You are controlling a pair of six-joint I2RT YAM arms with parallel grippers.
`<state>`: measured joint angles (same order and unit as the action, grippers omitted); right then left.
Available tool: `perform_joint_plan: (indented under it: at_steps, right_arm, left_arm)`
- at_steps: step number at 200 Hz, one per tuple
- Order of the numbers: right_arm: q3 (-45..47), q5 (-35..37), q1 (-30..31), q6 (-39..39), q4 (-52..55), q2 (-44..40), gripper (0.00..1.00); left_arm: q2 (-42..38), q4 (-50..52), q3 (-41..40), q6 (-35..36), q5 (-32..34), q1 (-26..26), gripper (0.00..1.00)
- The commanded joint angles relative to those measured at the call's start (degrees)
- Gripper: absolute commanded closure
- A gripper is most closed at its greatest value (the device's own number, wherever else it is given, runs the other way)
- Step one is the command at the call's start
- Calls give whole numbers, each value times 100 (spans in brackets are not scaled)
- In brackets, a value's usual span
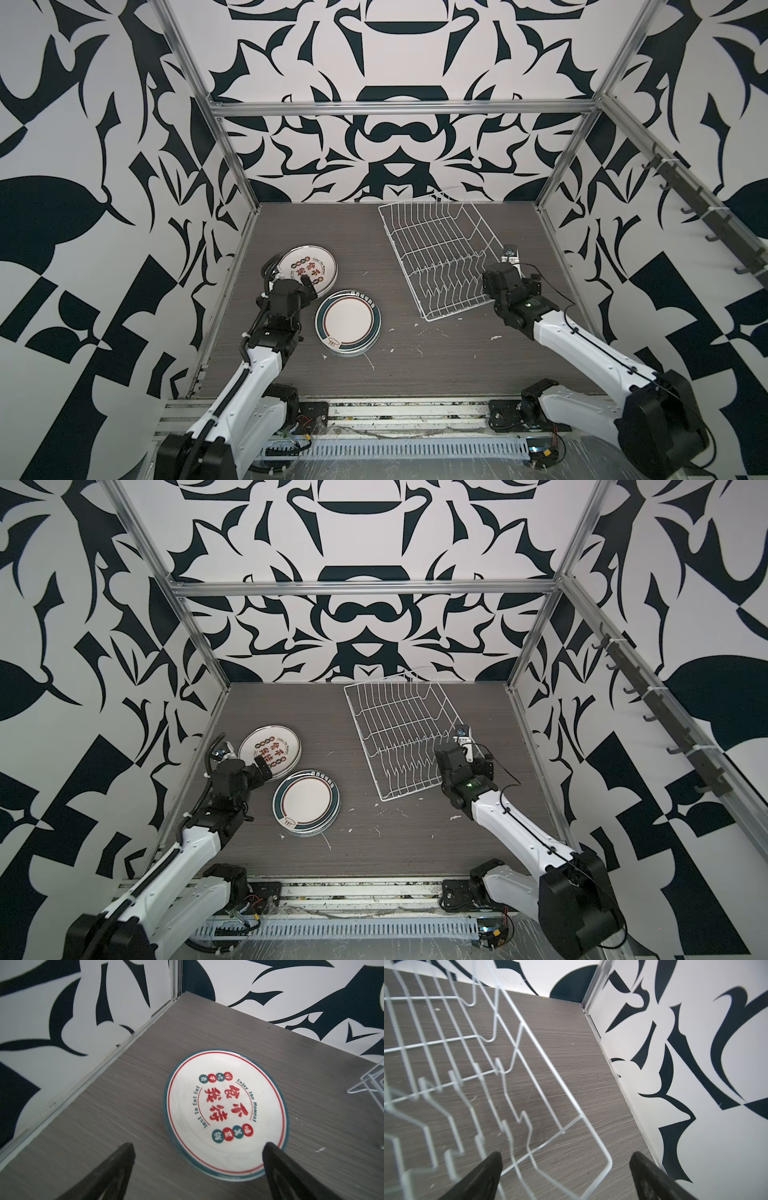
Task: Unload the plates from the dish rack
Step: Reset both arms
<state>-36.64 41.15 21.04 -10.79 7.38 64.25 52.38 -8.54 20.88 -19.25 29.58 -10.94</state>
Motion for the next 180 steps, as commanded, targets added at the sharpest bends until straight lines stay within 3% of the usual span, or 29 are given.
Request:
perform_joint_plan:
  at_steps: [1, 48, 81, 122, 167, 180]
  right_arm:
    - [239, -488, -194, 568, -1372, 74, 0]
    - [570, -1168, -381, 904, -2335, 411, 0]
    - [924, -1287, -434, 924, -3306, 591, 0]
    - [1276, -1320, -460, 1139, -4148, 969, 0]
    - [1862, -1322, -495, 1528, -5650, 1514, 0]
    - [1969, -1620, -532, 1601, -5841, 1486, 0]
  left_arm:
    - [414, -2051, -271, 932, 250, 34, 1]
    - [1625, -3573, -459, 1335, -21, 108, 1]
    - [1890, -4068, -705, 1538, 73, 168, 1]
    - [2021, -4796, -884, 1507, -617, 703, 1]
    - [3571, -6410, -950, 1689, -808, 791, 1]
    - [4052, -7028, -1011, 1728, -818, 812, 1]
